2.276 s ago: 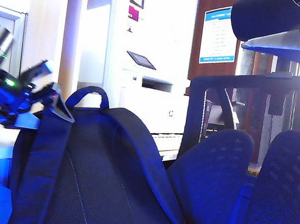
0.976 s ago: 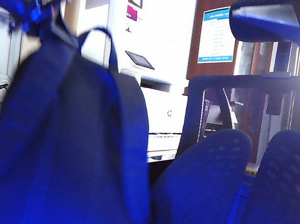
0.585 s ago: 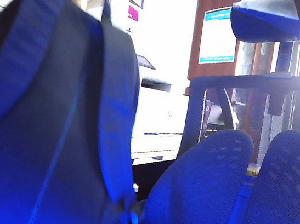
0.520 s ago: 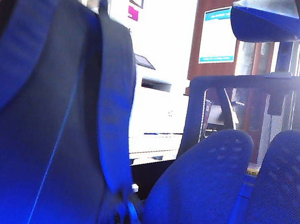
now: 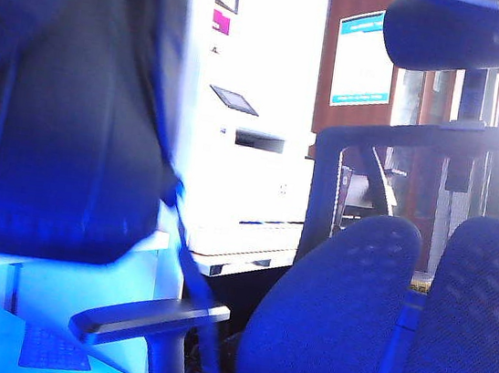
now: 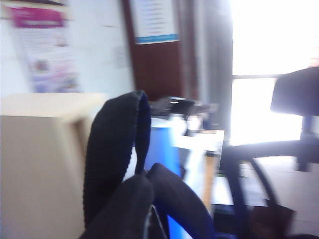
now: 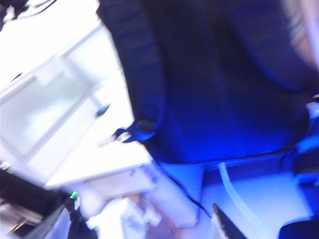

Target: Grab the backpack from the chair and place it on the desk.

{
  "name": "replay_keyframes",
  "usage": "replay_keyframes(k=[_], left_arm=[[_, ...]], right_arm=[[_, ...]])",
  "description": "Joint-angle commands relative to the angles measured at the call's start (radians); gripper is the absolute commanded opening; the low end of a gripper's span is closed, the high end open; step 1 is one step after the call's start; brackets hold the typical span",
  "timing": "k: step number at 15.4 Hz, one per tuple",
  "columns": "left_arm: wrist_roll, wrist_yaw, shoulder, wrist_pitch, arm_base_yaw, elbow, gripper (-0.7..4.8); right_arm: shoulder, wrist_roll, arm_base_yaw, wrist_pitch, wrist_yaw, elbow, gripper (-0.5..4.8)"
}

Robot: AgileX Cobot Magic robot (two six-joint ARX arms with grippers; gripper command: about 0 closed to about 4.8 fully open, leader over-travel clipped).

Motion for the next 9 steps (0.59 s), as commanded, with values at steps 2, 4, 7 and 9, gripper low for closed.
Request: replay_keyframes(k=[2, 4, 7, 9], left_arm=[[0.022, -0.003, -0.015, 0.127, 0.102, 0.171, -0.05], [0.022, -0.006, 0.021, 0.130, 0.193, 0.246, -0.05], [0.018, -0.007, 0.133, 0.169, 0.320, 0.361, -0.05], [0.019, -0.007, 0.227, 0.174, 0.337, 0.447, -0.05]], right_arm=[[-0.003, 0.001, 0.000, 0.017, 0.035, 0.047, 3.63], [-0.003, 0.001, 0.000, 0.017, 0.039, 0.049, 3.63], [-0.003, 0.001, 0.000, 0.013, 0.042, 0.049, 3.63], [-0.003, 0.001, -0.001, 0.005, 0.043, 0.049, 3.63]])
